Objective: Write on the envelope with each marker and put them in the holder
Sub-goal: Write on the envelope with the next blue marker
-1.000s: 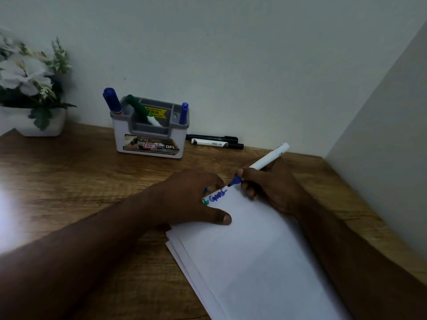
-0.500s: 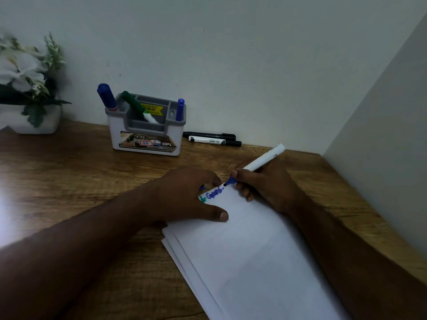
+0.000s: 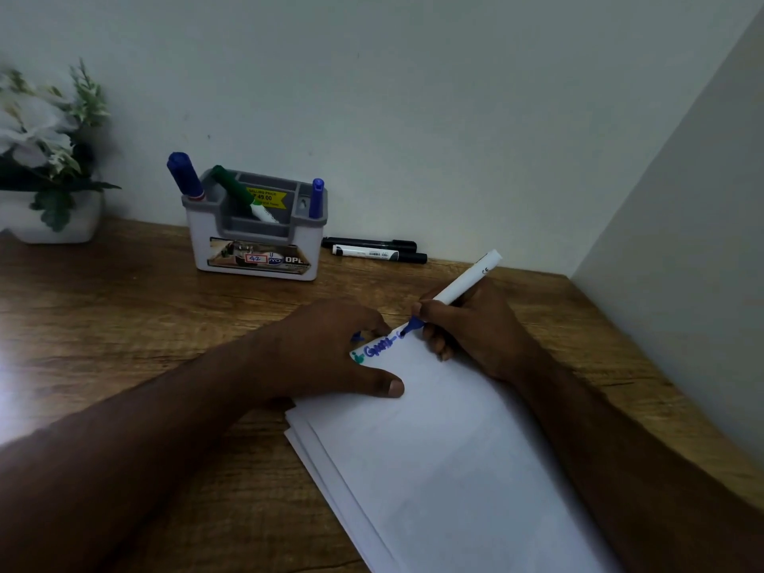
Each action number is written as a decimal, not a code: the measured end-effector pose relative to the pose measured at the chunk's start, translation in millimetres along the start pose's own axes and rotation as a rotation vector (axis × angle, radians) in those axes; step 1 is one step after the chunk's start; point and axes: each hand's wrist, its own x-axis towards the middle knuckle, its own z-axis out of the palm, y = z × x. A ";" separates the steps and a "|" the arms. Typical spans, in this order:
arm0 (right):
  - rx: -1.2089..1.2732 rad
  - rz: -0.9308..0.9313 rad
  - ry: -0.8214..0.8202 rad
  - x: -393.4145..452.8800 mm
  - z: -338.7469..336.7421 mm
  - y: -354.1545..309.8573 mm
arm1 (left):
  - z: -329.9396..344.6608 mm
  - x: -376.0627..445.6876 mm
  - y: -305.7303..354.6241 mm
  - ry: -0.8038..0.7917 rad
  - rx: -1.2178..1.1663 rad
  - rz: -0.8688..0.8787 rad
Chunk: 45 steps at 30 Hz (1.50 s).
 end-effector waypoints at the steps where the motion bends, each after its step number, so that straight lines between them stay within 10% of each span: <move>1: -0.012 0.006 0.006 -0.2 -0.4 -0.1 | -0.2 -0.3 0.1 0.000 -0.002 0.000; 45: -0.128 0.051 0.216 -0.6 2.6 -4.3 | -2.6 -1.7 0.3 -0.011 -0.009 0.044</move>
